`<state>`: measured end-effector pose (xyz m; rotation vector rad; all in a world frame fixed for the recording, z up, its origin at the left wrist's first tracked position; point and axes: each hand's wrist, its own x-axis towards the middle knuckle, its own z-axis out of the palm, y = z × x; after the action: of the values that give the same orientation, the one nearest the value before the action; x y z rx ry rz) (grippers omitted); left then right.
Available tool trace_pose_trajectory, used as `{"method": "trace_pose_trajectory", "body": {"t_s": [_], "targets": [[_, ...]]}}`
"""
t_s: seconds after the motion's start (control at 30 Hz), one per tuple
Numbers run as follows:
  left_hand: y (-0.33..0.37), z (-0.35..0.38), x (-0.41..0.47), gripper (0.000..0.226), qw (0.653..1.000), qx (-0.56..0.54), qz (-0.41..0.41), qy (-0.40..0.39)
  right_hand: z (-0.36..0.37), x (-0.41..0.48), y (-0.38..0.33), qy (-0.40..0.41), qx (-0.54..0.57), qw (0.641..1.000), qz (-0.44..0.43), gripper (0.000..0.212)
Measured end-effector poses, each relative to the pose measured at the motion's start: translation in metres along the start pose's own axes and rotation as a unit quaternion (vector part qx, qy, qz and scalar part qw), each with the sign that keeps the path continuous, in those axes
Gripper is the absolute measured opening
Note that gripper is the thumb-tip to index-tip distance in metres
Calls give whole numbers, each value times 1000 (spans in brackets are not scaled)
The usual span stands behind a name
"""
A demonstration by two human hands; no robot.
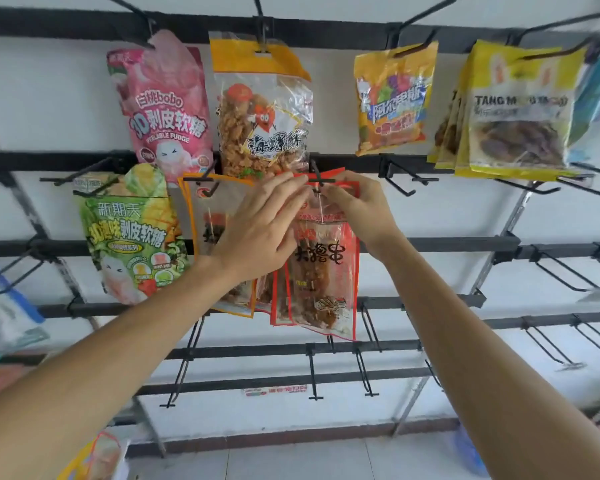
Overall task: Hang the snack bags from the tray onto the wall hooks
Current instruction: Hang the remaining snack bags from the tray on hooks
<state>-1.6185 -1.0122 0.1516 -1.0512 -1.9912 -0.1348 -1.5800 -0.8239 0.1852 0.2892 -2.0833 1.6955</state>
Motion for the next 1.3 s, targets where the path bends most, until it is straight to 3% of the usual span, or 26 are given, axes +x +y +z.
{"method": "trace_pose_trajectory", "body": {"t_s": [0.2,0.33,0.43,0.53,0.67,0.77,0.83,0.97,1.03,1.13,1.3], "targets": [[16,5,-10,61,998,56,-39,-15,-9,2,19,-21,-15,1000,-12,12],[19,16,-13,66,994,64,-46,-73,1,7,41,72,-100,992,-37,17],[26,24,-14,79,986,78,-69,-127,9,-1,57,176,-214,956,-94,29],[33,34,-16,88,978,86,-97,-163,11,-15,83,213,-316,904,-196,41],[31,37,-11,92,972,83,-102,-193,2,-32,107,164,-378,874,-257,73],[32,34,-14,95,969,70,-109,-210,-3,-45,102,172,-366,867,-291,69],[32,32,-16,98,966,54,-113,-228,-2,-51,102,121,-395,860,-300,60],[32,19,-19,99,949,9,-108,-296,0,-67,105,-21,-508,849,-142,64],[37,10,-29,90,946,-9,-115,-302,10,-80,94,-34,-513,854,-77,63],[48,-9,-61,73,956,-29,-128,-263,34,-98,65,-14,-475,877,-77,55],[38,-53,-142,67,941,-25,-141,-305,85,-135,35,-150,-420,895,-26,63]]}}
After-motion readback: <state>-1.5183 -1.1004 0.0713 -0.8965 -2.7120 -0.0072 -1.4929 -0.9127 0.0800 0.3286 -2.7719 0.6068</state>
